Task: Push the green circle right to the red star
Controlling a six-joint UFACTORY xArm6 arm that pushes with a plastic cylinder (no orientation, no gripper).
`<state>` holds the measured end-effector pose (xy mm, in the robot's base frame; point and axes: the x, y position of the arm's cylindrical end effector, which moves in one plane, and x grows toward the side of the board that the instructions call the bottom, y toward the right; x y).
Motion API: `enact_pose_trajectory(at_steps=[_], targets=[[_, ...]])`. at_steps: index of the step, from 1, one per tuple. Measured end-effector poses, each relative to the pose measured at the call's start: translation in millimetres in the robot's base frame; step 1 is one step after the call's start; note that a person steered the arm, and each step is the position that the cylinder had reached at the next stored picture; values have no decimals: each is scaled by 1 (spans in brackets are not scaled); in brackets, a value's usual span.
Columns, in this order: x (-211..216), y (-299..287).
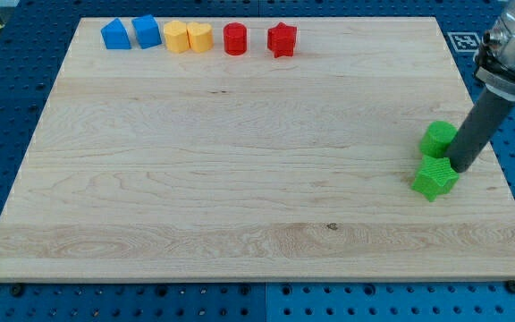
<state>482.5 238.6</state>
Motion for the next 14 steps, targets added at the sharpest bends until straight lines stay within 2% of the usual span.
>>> enact_pose_trajectory(at_steps=[2, 6, 8, 14], targets=[[-42, 0], [-87, -46], [-97, -71], [-178, -95]])
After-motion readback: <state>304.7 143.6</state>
